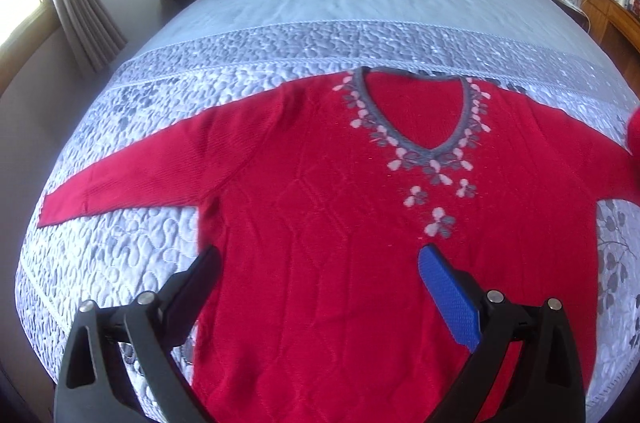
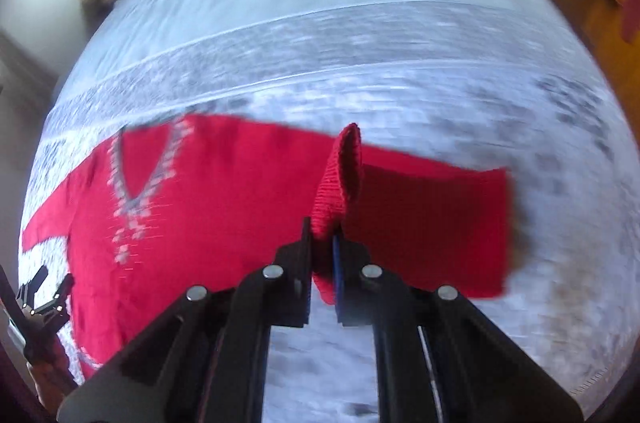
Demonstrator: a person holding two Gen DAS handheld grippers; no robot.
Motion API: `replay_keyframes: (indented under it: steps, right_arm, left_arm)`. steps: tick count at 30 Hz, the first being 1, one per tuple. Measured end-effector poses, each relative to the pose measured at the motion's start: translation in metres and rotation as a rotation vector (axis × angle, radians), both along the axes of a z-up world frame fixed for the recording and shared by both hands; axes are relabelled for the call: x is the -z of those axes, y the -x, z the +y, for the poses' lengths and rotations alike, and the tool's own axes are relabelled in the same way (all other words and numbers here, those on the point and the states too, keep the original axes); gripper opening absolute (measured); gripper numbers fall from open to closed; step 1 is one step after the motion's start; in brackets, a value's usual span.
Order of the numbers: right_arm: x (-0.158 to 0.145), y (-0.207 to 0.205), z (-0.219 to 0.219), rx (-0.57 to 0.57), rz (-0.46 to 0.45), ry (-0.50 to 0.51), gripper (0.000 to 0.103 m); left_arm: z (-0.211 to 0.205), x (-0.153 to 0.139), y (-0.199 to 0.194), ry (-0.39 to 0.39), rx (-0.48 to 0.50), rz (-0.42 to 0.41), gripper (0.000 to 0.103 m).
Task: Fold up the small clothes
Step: 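Fold the held sleeve across the sweater body and open the right gripper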
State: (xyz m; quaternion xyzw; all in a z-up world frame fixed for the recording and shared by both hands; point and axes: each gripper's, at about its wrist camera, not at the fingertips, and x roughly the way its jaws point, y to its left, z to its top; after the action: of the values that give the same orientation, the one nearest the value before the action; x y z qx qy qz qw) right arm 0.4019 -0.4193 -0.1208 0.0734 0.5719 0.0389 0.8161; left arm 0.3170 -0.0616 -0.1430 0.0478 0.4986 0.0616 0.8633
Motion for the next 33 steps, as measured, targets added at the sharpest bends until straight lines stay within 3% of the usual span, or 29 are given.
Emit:
replay_keyframes:
  steps: [4, 6, 7, 8, 13, 18, 21, 23, 25, 27, 31, 33]
  right_arm:
    - [0.026, -0.023, 0.077, -0.08, 0.033, -0.03, 0.009]
    - [0.041, -0.027, 0.099, -0.095, 0.07, -0.068, 0.018]
    - [0.046, -0.027, 0.106, -0.1, 0.088, -0.086, 0.033]
    - [0.05, -0.024, 0.109, -0.109, 0.089, -0.107, 0.04]
    - [0.036, 0.014, 0.068, -0.065, 0.019, -0.166, 0.041]
    - [0.037, 0.069, 0.009, 0.012, -0.033, -0.117, 0.043]
    - [0.05, 0.1, -0.019, 0.068, -0.036, -0.159, 0.043]
    - [0.055, 0.119, -0.031, 0.095, -0.06, -0.19, 0.043]
    - [0.059, 0.138, -0.039, 0.115, -0.093, -0.229, 0.043]
    - [0.066, 0.151, -0.045, 0.135, -0.12, -0.273, 0.043]
    - [0.074, 0.153, -0.045, 0.105, -0.109, -0.242, 0.043]
    - [0.073, 0.155, -0.044, 0.102, -0.126, -0.221, 0.043]
  left_arm:
    - [0.016, -0.001, -0.001, 0.003, -0.015, -0.004, 0.099]
    - [0.019, 0.0, -0.003, 0.007, -0.016, -0.002, 0.099]
    - [0.019, 0.0, -0.005, 0.01, -0.014, 0.0, 0.099]
    - [0.018, 0.001, -0.006, 0.015, -0.01, 0.001, 0.099]
    - [-0.006, 0.003, -0.014, 0.097, 0.066, 0.017, 0.099]
    - [-0.072, 0.01, -0.037, 0.343, 0.222, 0.103, 0.096]
    - [-0.112, 0.025, -0.055, 0.439, 0.274, 0.182, 0.081]
    - [-0.135, 0.042, -0.07, 0.513, 0.279, 0.261, 0.077]
    - [-0.147, 0.061, -0.083, 0.55, 0.248, 0.325, 0.071]
    - [-0.151, 0.075, -0.091, 0.578, 0.205, 0.364, 0.057]
    - [-0.156, 0.088, -0.098, 0.59, 0.159, 0.361, 0.042]
    - [-0.159, 0.087, -0.101, 0.581, 0.15, 0.344, 0.027]
